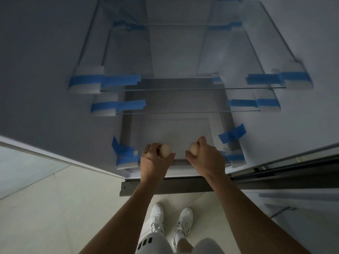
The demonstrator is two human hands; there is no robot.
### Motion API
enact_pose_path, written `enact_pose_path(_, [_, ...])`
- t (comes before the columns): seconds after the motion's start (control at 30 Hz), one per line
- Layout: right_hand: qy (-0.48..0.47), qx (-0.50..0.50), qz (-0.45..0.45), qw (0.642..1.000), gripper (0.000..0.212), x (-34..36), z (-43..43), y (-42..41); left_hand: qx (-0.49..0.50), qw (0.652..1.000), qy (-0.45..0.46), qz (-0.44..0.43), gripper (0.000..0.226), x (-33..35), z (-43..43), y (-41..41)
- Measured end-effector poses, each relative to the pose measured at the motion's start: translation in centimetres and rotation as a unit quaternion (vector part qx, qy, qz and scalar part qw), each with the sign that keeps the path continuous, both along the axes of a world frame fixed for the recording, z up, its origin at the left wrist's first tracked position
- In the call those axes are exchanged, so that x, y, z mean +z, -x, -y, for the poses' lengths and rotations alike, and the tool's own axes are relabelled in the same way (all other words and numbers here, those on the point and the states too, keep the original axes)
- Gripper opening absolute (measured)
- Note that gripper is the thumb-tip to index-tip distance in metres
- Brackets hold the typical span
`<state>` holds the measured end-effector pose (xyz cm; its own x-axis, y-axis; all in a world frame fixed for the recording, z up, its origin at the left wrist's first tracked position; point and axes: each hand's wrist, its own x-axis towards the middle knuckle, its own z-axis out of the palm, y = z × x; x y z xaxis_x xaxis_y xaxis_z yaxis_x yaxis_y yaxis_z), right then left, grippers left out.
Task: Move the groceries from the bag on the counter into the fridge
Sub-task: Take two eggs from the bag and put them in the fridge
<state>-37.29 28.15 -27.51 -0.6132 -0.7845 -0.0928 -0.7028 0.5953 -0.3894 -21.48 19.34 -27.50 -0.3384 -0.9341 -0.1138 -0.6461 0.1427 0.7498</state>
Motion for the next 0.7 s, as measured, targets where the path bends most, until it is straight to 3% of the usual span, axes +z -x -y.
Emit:
enact_pose_path(0.37, [0.062,-0.003,-0.077,0.995,0.050,-1.0,-0.2,-1.2,-0.008,0.999,0.016,-0.028,0.051,-1.1,-0.3,-0.3])
enact_pose_path(0.7, [0.067,-0.001,-0.073,0.995,0.052,-1.8,-1.2,-0.9,-0.014,0.999,0.020,-0.031,0.052,-1.3,-0.1,-0.2])
